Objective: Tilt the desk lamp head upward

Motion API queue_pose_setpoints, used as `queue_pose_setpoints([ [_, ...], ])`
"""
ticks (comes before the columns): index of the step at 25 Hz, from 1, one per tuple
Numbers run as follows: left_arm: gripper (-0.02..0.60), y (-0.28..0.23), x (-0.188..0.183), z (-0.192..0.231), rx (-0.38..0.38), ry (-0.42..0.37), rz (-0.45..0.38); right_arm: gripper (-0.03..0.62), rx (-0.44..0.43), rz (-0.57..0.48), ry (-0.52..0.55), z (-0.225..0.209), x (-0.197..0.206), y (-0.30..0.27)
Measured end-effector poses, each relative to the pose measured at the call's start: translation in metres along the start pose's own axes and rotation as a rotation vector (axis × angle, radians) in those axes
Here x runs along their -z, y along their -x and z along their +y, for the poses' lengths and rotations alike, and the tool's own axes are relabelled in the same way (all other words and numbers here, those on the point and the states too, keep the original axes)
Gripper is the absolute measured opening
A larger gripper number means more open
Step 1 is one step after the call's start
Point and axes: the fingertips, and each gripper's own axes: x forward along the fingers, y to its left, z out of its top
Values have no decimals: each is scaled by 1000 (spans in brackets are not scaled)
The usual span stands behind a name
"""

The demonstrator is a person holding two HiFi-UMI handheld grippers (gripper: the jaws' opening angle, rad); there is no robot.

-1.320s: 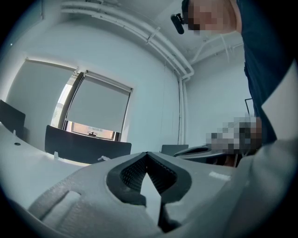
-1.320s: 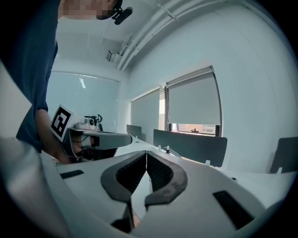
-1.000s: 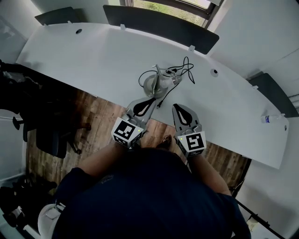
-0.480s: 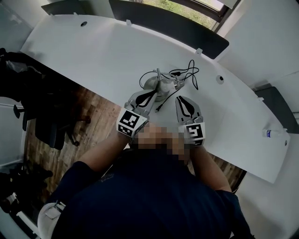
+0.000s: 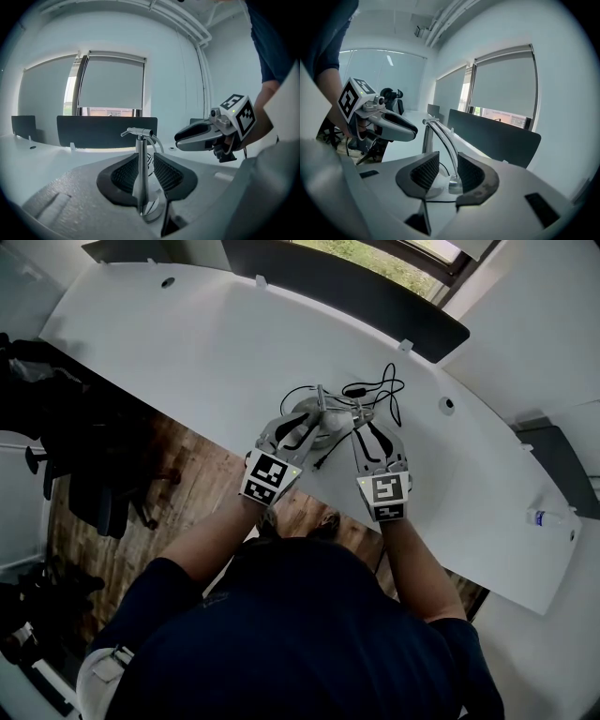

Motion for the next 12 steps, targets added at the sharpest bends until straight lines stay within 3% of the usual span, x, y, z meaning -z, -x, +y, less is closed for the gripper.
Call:
queue_pose_setpoints([
  [5, 130, -19, 6, 8, 7, -23, 26, 149, 11, 36, 12, -7, 8, -21],
  [12, 138, -40, 1, 11, 12, -42, 18, 161, 45, 102, 61, -15, 21, -49],
])
